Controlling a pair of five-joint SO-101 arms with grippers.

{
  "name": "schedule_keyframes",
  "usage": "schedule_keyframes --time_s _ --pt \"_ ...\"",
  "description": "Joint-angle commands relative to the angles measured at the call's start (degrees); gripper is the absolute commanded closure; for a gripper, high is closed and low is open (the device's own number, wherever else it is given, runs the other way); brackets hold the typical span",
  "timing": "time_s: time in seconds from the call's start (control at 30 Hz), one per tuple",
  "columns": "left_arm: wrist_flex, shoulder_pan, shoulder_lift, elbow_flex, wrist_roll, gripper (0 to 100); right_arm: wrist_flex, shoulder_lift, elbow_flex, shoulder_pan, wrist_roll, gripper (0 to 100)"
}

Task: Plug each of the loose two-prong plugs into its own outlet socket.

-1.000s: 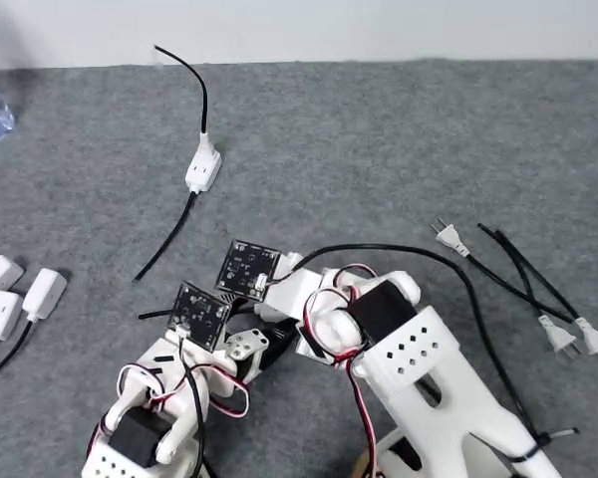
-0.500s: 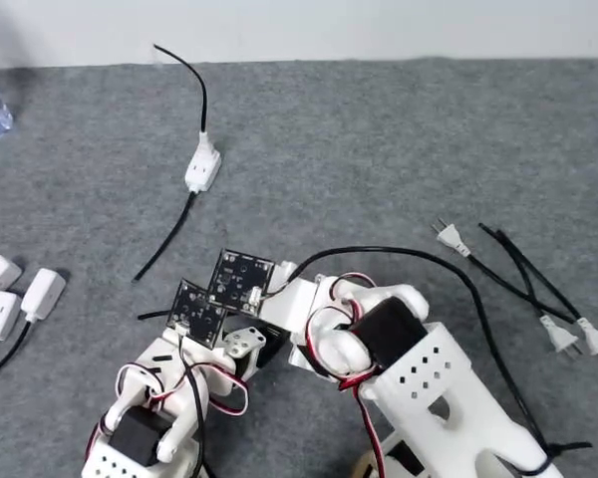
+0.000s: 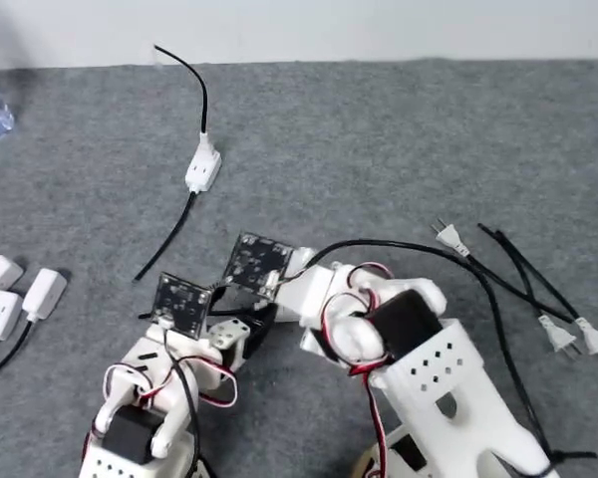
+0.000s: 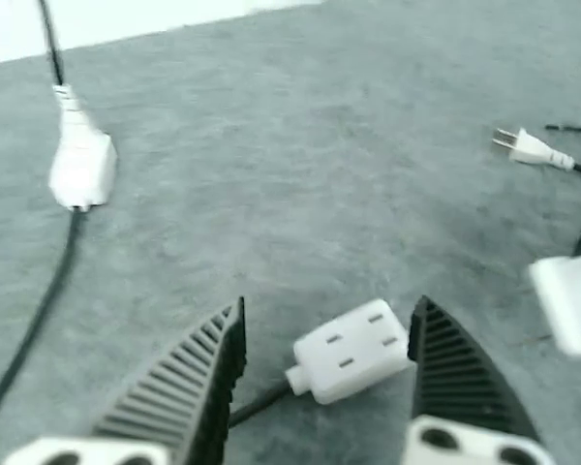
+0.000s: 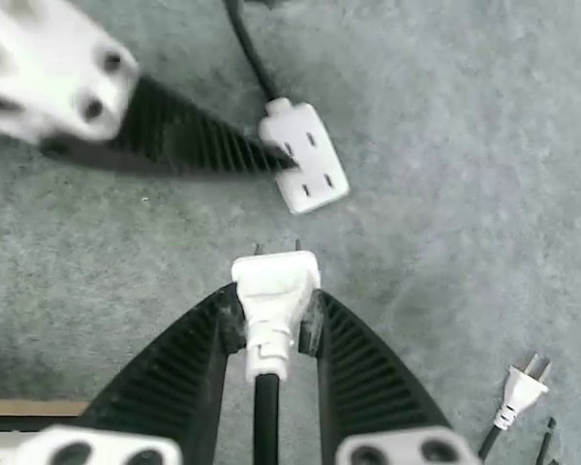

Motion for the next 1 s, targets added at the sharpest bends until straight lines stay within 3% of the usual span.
schedule_keyframes --time_s 0.0,0.2,0.53,0.73,0.97 --pt "1.67 -1.85 -0.09 -5.67 0.53 74 -1.36 -1.27 -2.73 1.63 1.05 99.1" --pt "6.59 -2.99 -0.09 -11.56 0.44 74 -3.74 1.8 -5.1 2.42 2.2 99.1" --pt "3.34 -24.44 -0.09 -2.77 0.0 74 3.3 31.6 -29.45 3.38 8.18 99.1" --pt "1.67 -37.01 -0.09 3.3 -7.38 74 5.93 44.44 -34.11 3.82 15.38 99.1" --pt "1.67 -40.26 -0.09 4.79 -8.79 74 3.38 50.33 -34.2 3.65 18.46 99.1"
